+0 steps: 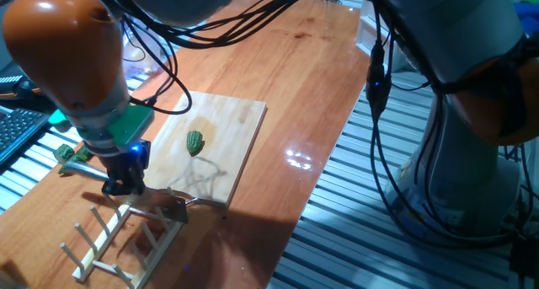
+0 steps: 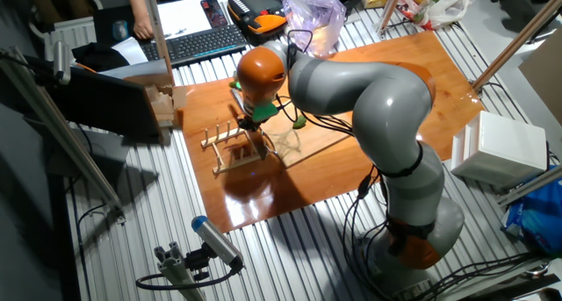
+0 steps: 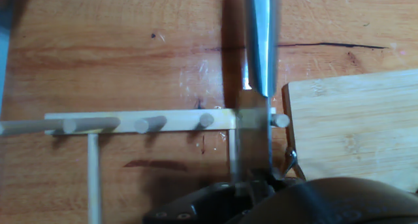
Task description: Chop the cucumber into shreds
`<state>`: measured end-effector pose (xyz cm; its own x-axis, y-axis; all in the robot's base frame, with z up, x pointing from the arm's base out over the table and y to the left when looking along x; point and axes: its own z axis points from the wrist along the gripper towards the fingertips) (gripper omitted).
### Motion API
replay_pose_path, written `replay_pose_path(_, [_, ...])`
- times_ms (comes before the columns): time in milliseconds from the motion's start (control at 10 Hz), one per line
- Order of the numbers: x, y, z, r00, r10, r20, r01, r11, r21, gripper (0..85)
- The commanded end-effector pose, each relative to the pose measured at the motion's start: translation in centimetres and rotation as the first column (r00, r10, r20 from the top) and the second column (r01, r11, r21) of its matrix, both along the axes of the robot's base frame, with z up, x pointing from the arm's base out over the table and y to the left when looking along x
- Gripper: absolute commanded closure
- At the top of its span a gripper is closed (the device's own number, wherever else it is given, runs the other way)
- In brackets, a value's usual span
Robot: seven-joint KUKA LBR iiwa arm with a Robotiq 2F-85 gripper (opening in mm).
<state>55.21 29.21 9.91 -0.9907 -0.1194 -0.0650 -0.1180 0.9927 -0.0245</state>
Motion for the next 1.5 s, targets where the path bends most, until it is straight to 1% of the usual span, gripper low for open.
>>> replay_pose_path(0, [0.0,0.0,-0.1,1.0,-0.008,-0.006,0.008,1.0,0.011,85.0])
replay_pose_path(100, [0.03,0.1,-0.1,1.0,-0.008,-0.007,0.008,1.0,0.011,85.0])
replay_pose_path(200, [0.06,0.0,0.0,1.0,0.002,-0.015,-0.001,1.0,0.017,85.0])
replay_pose_path(300, [0.13,0.0,0.5,1.0,0.006,-0.023,-0.004,0.998,0.058,85.0])
replay_pose_path(400, [0.29,-0.3,2.0,0.999,0.0,-0.046,0.005,0.994,0.106,85.0])
replay_pose_path(500, [0.4,-0.4,3.6,0.998,-0.011,-0.055,0.019,0.99,0.139,85.0])
replay_pose_path(600, [0.24,-0.1,5.1,0.999,-0.021,-0.048,0.028,0.989,0.144,85.0])
replay_pose_path(700, [-0.13,0.7,6.4,0.999,-0.032,-0.038,0.037,0.989,0.145,85.0])
replay_pose_path(800, [-0.84,1.7,7.3,0.999,-0.038,-0.016,0.04,0.989,0.144,85.0])
replay_pose_path(900, [-1.4,2.0,7.9,0.998,-0.056,-0.016,0.058,0.985,0.165,85.0])
replay_pose_path(1000, [-1.62,2.1,8.2,0.998,-0.059,-0.018,0.061,0.985,0.162,85.0])
replay_pose_path(1100, [-1.62,2.1,8.2,0.997,-0.069,-0.02,0.072,0.983,0.17,85.0])
replay_pose_path(1200, [-1.5,2.0,8.1,0.998,-0.067,-0.017,0.069,0.985,0.159,85.0])
replay_pose_path(1400, [-1.27,1.5,8.1,0.998,-0.058,0.0,0.058,0.986,0.158,85.0])
